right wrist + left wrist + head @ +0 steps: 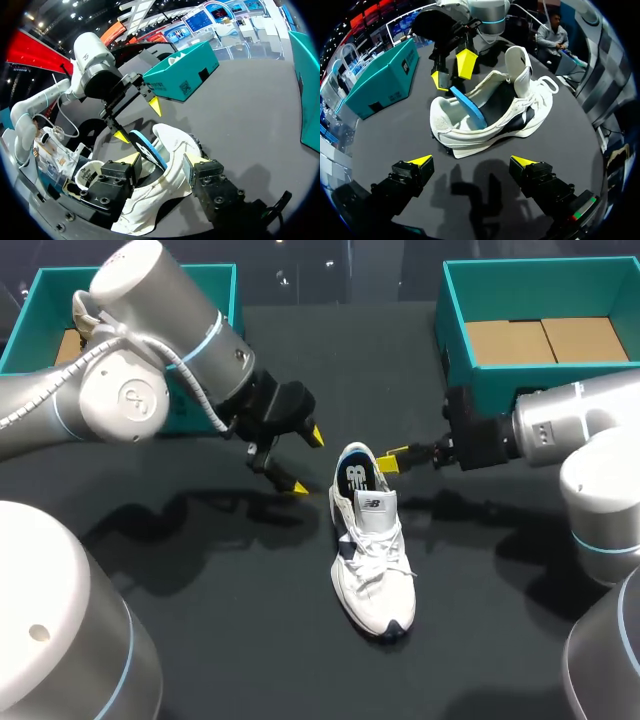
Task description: Take the shoe out of the shoebox, open the shoe tongue, remove and reinsert the insole, then place the shoe into the shoebox
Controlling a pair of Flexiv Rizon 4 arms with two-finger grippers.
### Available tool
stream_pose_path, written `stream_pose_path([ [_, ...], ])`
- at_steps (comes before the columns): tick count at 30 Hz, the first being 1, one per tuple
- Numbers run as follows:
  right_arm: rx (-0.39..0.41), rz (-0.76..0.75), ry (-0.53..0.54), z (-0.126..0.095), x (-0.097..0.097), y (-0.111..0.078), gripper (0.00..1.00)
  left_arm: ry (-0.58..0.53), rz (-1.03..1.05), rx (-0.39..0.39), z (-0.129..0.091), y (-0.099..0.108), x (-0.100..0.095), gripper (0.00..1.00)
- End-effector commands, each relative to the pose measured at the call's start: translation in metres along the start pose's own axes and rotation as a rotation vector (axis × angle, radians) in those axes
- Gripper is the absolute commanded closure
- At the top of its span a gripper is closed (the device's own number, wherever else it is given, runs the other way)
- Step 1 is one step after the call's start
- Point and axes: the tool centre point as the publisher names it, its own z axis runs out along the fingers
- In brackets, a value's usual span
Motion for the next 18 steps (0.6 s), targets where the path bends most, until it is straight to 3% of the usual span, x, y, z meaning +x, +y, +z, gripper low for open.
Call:
stream_pose_path([
  [1, 0.048, 0.009, -0.032, -0.016, 0.006, 0.004, 0.48, 0.016, 0.017, 0.002, -0.026, 0.006, 0.005, 0.00],
  [6, 0.101, 0.032, -0.077, -0.028, 0.004, 0.008, 0.51, 0.052, 0.054, -0.003, -0.045, 0.017, 0.007, 0.00],
  [14, 0.163, 0.100, -0.195, -0.050, 0.001, 0.014, 0.71, 0.111, 0.122, -0.021, -0.085, 0.045, 0.008, 0.00],
  [18, 0.199, 0.132, -0.274, -0.059, 0.003, 0.018, 0.72, 0.138, 0.167, -0.047, -0.108, 0.059, 0.007, 0.00],
])
